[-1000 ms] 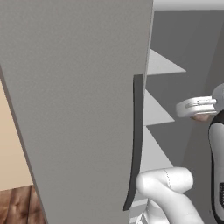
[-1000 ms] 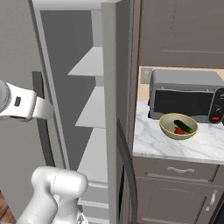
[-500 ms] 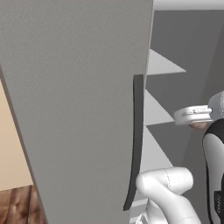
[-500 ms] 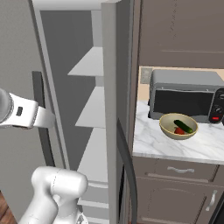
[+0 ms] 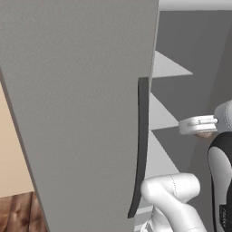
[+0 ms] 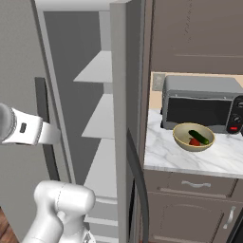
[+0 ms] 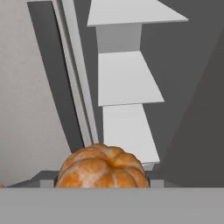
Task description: Take the cucumber, bell pepper, and tangerine from the freezer and place them in the bowl on the counter.
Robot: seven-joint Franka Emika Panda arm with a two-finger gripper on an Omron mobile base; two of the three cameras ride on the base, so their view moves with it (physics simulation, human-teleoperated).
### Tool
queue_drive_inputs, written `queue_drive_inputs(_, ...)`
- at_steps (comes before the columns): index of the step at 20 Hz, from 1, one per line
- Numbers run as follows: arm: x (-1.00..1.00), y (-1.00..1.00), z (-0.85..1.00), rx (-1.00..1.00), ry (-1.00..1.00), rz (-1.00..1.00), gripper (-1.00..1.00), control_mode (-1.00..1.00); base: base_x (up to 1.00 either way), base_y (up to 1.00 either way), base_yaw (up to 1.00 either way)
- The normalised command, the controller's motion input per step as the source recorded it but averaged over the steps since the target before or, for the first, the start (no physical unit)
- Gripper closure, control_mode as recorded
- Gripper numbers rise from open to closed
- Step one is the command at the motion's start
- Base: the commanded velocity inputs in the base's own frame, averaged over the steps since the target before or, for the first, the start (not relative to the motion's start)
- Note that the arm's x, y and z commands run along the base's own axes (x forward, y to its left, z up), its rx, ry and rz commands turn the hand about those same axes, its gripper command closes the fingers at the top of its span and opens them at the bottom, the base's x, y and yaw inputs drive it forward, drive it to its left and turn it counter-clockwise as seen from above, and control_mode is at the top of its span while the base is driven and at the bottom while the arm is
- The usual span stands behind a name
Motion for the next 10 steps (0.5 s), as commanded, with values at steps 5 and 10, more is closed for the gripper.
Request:
queue_drive_inputs(5, -0.01, 0.00, 0.00, 0.00, 0.00, 0.00, 1.00, 1.00, -0.28, 0.00, 0.00)
queue_drive_inputs(10, 0.00, 0.00, 0.00, 0.00, 0.00, 0.00, 1.00, 1.00, -0.97, 0.00, 0.00)
